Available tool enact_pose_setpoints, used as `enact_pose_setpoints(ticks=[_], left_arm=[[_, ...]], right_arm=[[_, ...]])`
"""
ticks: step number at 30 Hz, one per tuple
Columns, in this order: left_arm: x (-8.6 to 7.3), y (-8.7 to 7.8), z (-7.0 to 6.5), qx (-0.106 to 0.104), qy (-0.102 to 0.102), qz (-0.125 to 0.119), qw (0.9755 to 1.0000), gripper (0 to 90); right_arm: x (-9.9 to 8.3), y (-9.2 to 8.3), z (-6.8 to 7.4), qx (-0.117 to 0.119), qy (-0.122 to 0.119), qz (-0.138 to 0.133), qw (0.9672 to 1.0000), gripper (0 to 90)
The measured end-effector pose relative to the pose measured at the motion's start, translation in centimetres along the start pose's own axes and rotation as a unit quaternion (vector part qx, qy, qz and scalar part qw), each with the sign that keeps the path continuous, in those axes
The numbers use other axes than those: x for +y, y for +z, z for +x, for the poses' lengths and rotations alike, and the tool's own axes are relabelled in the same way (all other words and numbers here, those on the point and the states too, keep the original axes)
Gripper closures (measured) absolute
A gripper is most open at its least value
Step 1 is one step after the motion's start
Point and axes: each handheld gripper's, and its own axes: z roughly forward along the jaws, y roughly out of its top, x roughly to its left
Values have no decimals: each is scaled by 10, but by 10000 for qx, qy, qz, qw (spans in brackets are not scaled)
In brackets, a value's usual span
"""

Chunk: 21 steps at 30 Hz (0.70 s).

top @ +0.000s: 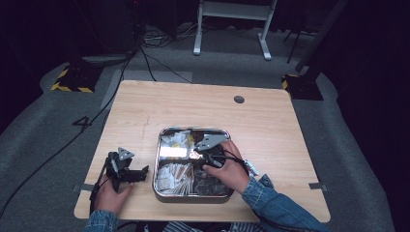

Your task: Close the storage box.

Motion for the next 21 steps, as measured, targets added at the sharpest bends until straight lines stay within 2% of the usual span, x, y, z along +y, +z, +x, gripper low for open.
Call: enact_pose_setpoints(ticks=[12,16,21], left_arm=[[0,0,0,1,2,0,10000,17],[0,0,0,0,2,1,10000,17],[0,0,0,0,3,1,10000,17]], right_arm=[[-4,-1,2,-29,33,-108,9999,586],[-5,-1,5,-142,-22,-120,9998,585],[-6,-2,5,-33,78,-100,9999,585]])
